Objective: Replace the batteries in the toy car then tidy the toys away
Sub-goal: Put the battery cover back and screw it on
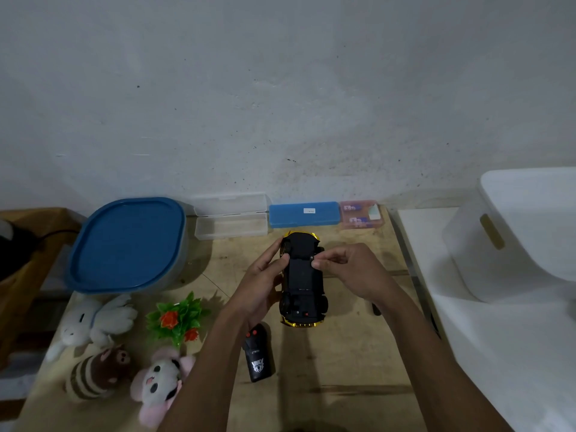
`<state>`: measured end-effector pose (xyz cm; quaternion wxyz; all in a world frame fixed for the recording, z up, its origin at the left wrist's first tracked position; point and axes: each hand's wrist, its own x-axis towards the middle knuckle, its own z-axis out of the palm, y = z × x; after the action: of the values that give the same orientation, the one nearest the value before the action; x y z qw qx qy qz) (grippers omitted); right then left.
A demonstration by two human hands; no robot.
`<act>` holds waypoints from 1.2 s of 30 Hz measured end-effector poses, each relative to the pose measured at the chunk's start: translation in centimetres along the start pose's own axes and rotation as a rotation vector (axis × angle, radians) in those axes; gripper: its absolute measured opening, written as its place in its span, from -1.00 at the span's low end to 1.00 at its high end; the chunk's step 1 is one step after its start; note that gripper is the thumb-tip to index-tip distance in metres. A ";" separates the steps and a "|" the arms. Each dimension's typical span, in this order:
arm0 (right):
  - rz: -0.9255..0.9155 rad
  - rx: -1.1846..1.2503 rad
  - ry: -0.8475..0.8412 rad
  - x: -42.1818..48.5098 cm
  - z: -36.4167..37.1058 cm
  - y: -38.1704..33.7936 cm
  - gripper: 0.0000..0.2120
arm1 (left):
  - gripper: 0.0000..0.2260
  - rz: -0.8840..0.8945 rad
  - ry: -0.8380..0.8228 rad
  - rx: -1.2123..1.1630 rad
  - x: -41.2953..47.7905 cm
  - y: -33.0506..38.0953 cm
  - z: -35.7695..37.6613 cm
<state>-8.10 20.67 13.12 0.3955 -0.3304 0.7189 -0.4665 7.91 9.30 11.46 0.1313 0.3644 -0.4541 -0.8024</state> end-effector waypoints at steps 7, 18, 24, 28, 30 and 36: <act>-0.021 -0.093 0.034 -0.2 0.2 -0.1 -0.92 | -0.59 0.009 0.001 -0.002 0.2 0.0 -0.1; -0.057 -0.112 0.179 -0.2 1.5 1.3 -0.89 | -0.56 0.036 0.004 0.019 0.4 -0.3 0.1; 0.131 0.062 0.155 -0.6 2.2 1.4 -0.69 | -0.59 0.052 0.037 0.003 0.5 -0.8 0.2; 0.101 0.136 -0.003 -1.1 2.3 1.5 -0.77 | -0.60 0.053 0.031 0.009 0.4 -0.7 0.5; 0.071 0.114 0.017 -1.0 2.4 1.9 -0.76 | -0.62 0.054 0.028 0.006 0.3 -0.7 0.6; 0.113 0.106 0.117 -1.2 1.2 4.1 -0.72 | -0.58 0.028 0.008 0.010 0.5 -1.5 1.1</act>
<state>-6.90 22.63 9.27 0.3955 -0.2401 0.7324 -0.4996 6.95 10.60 10.36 0.1427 0.3620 -0.4628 -0.7965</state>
